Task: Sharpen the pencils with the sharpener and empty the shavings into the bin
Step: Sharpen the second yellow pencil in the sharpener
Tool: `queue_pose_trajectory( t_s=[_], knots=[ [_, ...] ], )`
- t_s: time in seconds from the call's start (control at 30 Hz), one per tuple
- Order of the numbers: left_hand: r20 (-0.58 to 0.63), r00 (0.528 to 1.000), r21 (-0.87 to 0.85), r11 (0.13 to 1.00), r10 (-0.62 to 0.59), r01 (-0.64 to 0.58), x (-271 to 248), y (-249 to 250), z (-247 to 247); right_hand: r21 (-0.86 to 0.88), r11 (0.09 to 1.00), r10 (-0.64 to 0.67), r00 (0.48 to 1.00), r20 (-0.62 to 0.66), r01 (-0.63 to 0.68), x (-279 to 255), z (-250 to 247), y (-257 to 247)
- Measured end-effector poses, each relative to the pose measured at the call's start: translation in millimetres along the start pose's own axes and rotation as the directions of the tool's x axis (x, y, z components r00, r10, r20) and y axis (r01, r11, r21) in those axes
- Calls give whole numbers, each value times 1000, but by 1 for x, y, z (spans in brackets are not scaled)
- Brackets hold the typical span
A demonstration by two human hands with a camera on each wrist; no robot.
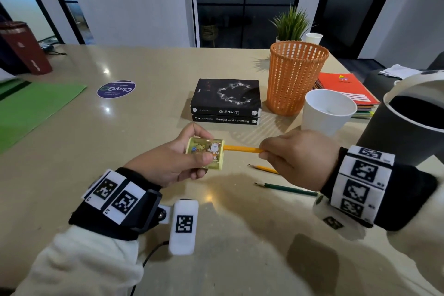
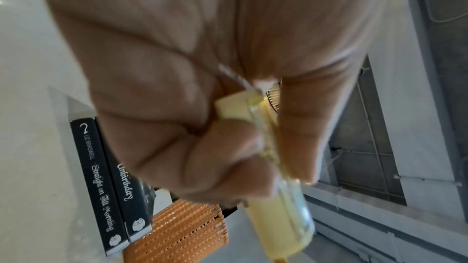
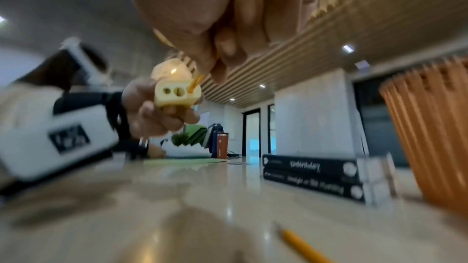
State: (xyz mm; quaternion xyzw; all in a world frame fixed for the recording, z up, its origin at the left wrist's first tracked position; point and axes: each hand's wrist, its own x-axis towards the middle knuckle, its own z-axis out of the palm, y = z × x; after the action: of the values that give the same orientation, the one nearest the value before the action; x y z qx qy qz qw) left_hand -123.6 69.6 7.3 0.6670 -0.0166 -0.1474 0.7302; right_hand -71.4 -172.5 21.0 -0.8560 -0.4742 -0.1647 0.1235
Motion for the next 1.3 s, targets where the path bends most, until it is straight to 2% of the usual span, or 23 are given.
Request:
queue_pose_trajectory(
  t_s=[0.07,0.17,0.23,0.33,0.43,0.53,0.7,0.8,0.87,0.93,1.0,1.07,1.13,1.2,1.3],
  knots=[
    [26,999,71,997,22,-24,-1,0,-3,100,993,55,997,61,-61,1,-2,1],
    [46,997,181,981,69,-76,-2,1,-4,179,965,148,963,226,-190,4,-4,3],
    [40,994,216,971,100,-106,-1,1,-2,153,970,162,970,183,-191,4,-4,2],
    [-12,996,134,987,90,-88,2,0,-2,-91,992,87,996,33,-84,0,-2,-1],
    [-98,993,-24,998,62,-65,4,1,-3,-366,929,-54,999,5,52,1,2,2],
    [-95,994,-74,995,55,-62,4,-2,-4,-436,898,-78,997,-13,64,-1,2,4],
    [-43,999,-69,997,30,-33,2,-2,-2,-303,953,-37,995,-92,7,0,-3,-5],
    [-22,999,86,996,33,-31,1,-2,-4,-160,983,79,994,-77,-91,0,-1,-5],
    [-3,999,285,958,40,-38,-1,-1,-5,-90,980,178,984,-2,-177,0,3,-6],
    [-14,998,446,894,64,-51,-4,1,-4,28,965,253,954,160,-261,0,6,-6],
    [-26,996,488,870,86,-63,-6,1,-5,132,931,293,913,284,-340,4,7,-6],
    [-36,995,483,873,96,-67,-6,0,-7,151,916,310,895,321,-371,6,6,-7],
    [-48,994,458,887,98,-66,-6,1,-6,10,961,268,941,207,-276,6,5,-8],
    [-67,993,347,936,93,-65,-5,1,-3,-171,976,151,986,73,-136,5,6,-7],
    [-81,996,121,992,33,-23,-4,0,-1,-308,950,-59,998,-18,51,3,8,-4]
  ],
)
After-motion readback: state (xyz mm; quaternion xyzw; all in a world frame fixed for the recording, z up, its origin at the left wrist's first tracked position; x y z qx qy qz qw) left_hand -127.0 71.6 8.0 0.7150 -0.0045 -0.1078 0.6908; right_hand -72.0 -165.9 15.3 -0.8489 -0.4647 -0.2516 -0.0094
